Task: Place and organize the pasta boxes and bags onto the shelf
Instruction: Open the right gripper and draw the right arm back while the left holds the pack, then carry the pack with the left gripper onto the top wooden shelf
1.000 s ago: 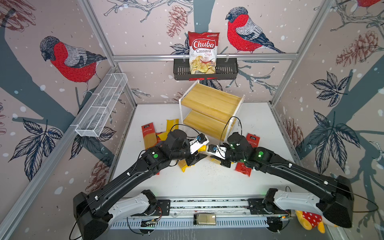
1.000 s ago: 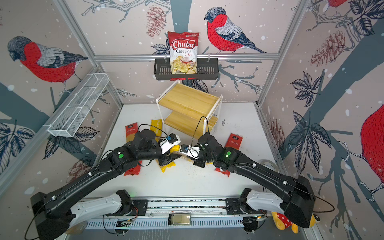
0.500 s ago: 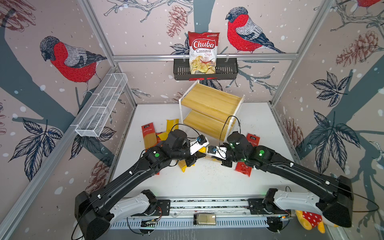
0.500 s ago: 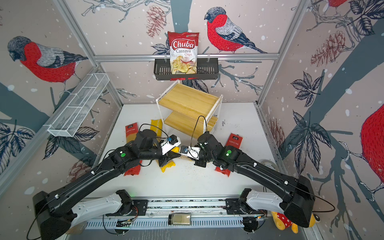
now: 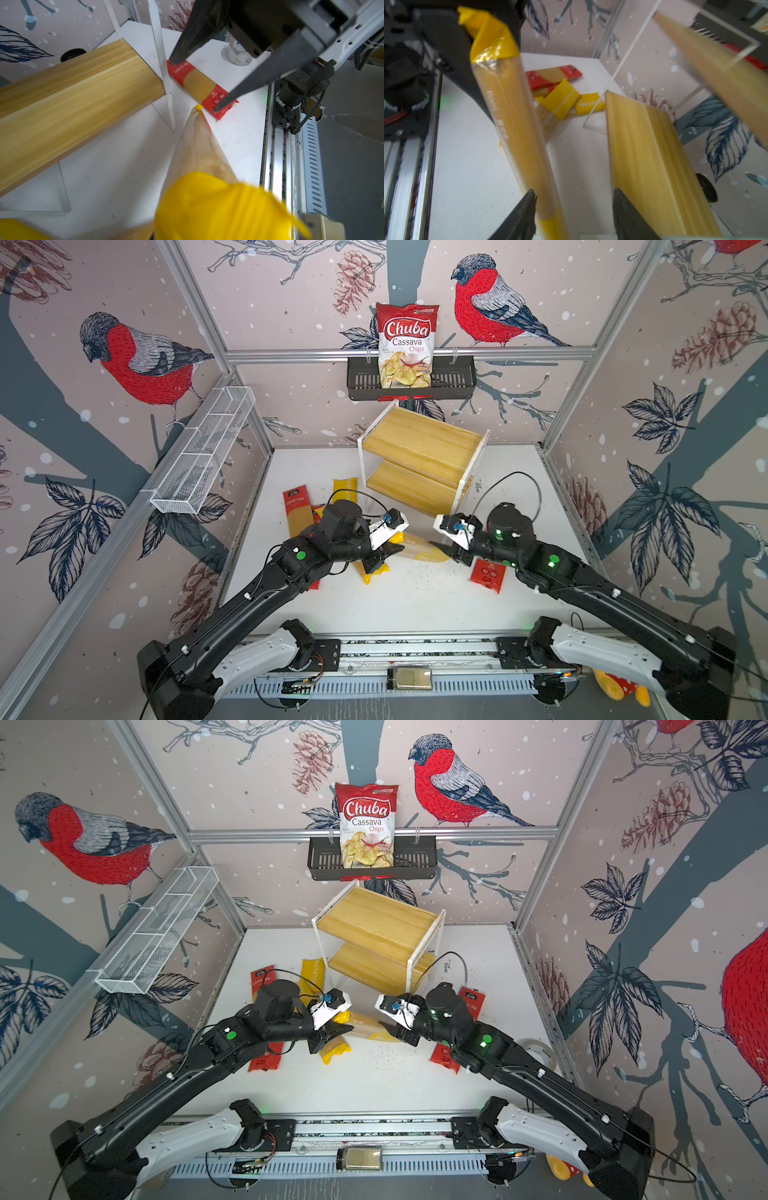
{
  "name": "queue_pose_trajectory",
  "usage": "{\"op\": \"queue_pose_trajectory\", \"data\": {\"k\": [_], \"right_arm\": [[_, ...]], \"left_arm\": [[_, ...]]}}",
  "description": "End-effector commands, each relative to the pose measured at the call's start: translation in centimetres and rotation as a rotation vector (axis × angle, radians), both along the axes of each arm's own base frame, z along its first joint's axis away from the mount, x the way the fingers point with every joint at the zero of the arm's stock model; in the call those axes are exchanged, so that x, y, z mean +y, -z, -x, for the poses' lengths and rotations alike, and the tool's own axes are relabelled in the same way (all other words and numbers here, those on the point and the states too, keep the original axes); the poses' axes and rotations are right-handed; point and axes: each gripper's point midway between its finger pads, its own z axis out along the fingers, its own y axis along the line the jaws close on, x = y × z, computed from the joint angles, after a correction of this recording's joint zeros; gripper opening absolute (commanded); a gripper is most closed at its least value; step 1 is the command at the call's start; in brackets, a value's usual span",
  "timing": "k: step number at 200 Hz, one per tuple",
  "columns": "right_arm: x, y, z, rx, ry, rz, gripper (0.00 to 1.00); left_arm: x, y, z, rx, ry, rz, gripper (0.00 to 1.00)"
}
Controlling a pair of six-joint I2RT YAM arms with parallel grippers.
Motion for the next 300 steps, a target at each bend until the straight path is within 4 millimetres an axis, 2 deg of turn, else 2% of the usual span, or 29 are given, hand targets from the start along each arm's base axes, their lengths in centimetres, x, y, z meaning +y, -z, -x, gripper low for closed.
{"op": "queue_pose_trajectory", "data": {"k": [1,22,37,50,52,59,80,102,114,166,201,241,258,277,300], "right_arm": [[-1.2,-5.7,-0.7,-0.037,0.046,-0.279,0.61],[-4.9,-8.4,-2.6,-0.086,0.206,-0.434,0.62],[-7.9,-8.5,-5.0,-0.08,0.381,-0.501,0.62],[-10.5,-7.5,-7.2,-0.052,0.53,-0.52,0.62],[-10.8,-7.4,-7.4,-0.049,0.546,-0.522,0.62],[-11.8,-6.9,-8.0,-0.035,0.595,-0.537,0.62],[-14.8,-5.6,-9.5,-0.005,0.746,-0.587,0.62],[-18.6,-4.0,-10.8,0.039,0.938,-0.634,0.62],[-20.0,-2.9,-11.2,0.085,0.996,-0.671,0.62],[-19.8,-0.6,-11.1,0.166,0.971,-0.714,0.61],[-19.3,0.2,-11.1,0.198,0.959,-0.708,0.61],[-18.4,0.8,-11.1,0.234,0.919,-0.722,0.6],[-18.1,1.1,-11.2,0.243,0.918,-0.719,0.6],[-17.7,1.3,-11.2,0.253,0.916,-0.716,0.6],[-17.0,1.2,-11.1,0.262,0.905,-0.717,0.6]], "left_arm": [[-0.3,-4.6,0.7,-0.076,0.051,0.155,0.0],[0.9,-7.4,1.0,-0.113,0.02,0.233,0.0],[1.3,-10.0,1.5,-0.141,0.03,0.307,0.0],[1.4,-11.0,1.7,-0.152,0.029,0.342,0.0],[1.5,-12.0,1.9,-0.168,0.034,0.358,0.0],[1.6,-13.1,2.2,-0.183,0.043,0.385,0.0],[1.4,-15.5,3.3,-0.205,0.093,0.459,0.0],[1.7,-18.0,3.4,-0.246,0.085,0.517,0.0],[2.0,-19.9,3.4,-0.276,0.073,0.567,0.0],[2.8,-27.6,0.3,-0.317,-0.057,0.815,0.0],[2.1,-30.2,-1.8,-0.266,-0.064,0.95,0.0],[3.8,-33.4,-5.4,-0.282,-0.196,1.105,0.0],[4.3,-33.8,-7.3,-0.267,-0.255,1.15,0.0],[4.3,-33.2,-9.2,-0.232,-0.302,1.19,0.0],[5.8,-31.0,-11.9,-0.198,-0.462,1.248,0.0]]}}
